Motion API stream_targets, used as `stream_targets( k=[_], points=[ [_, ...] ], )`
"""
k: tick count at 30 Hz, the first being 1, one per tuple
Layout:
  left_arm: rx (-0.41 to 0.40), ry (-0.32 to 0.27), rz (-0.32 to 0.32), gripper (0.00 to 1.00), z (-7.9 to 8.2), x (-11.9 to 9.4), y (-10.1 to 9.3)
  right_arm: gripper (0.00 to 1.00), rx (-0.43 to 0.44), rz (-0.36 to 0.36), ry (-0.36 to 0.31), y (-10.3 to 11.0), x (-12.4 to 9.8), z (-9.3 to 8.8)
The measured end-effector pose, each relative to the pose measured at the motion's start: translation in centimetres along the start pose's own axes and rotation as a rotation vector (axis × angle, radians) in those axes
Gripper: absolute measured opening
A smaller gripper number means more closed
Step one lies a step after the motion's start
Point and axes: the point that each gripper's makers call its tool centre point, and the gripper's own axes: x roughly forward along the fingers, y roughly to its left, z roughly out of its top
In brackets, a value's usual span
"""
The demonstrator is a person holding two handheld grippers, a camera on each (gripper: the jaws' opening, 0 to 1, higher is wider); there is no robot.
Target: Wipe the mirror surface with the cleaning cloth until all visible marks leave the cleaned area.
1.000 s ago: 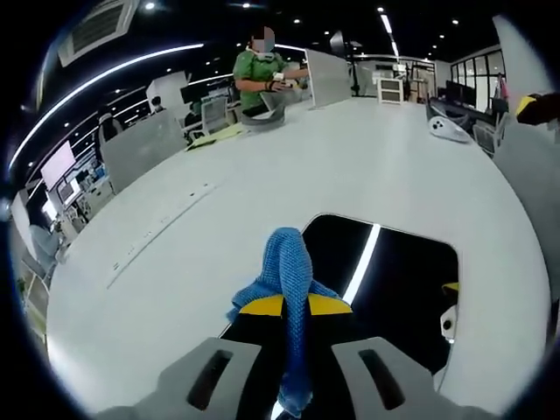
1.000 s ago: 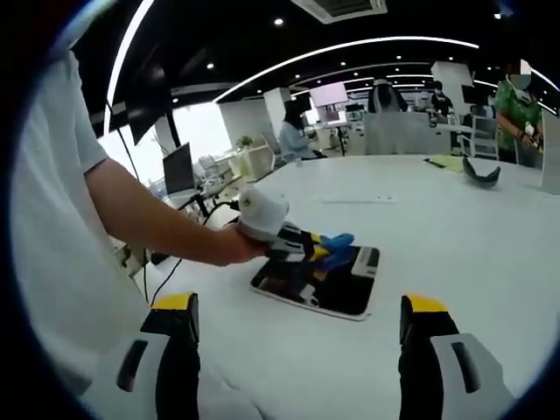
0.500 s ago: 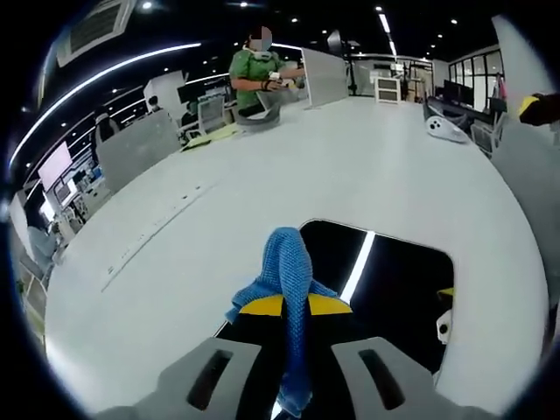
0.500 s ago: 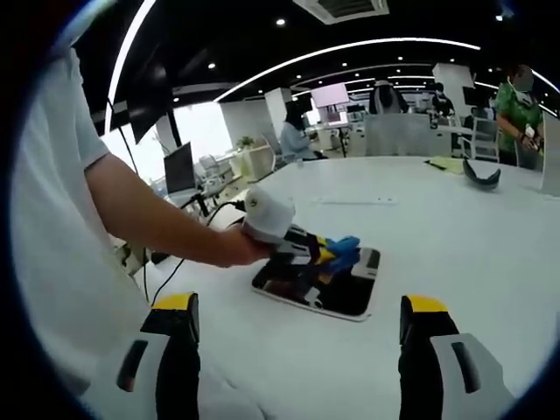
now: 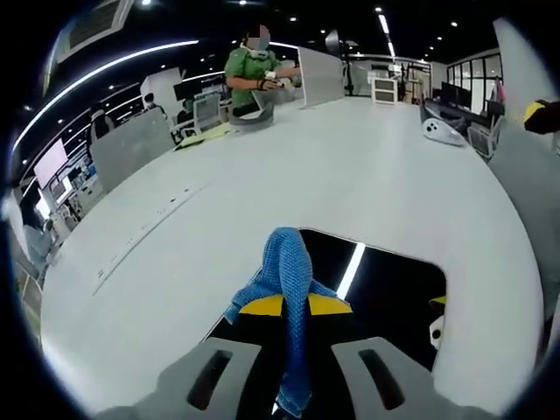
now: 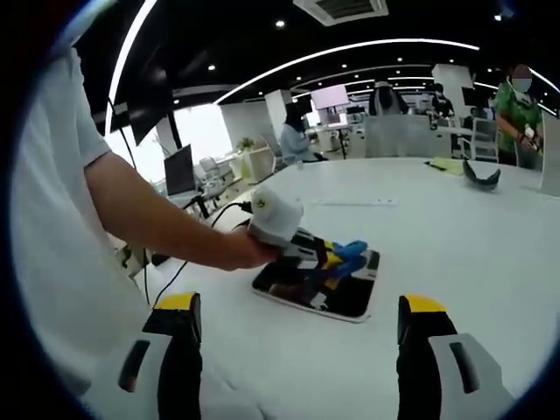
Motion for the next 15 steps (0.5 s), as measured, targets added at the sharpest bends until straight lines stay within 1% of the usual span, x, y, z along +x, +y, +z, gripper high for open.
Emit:
stream_targets(
  k=[9, 15],
  points=[
    [0.005, -0.004, -0.011, 0.05, 0.45, 0.44, -0.61, 0.92, 0.01, -0.006, 0.011, -0.31, -0.3, -0.56],
    [0.013, -0.01, -0.015, 0.05, 0.76, 0.76, -1.02, 0.92, 0.016, -0.014, 0.009, -0.51, -0.5, -0.57]
  ],
)
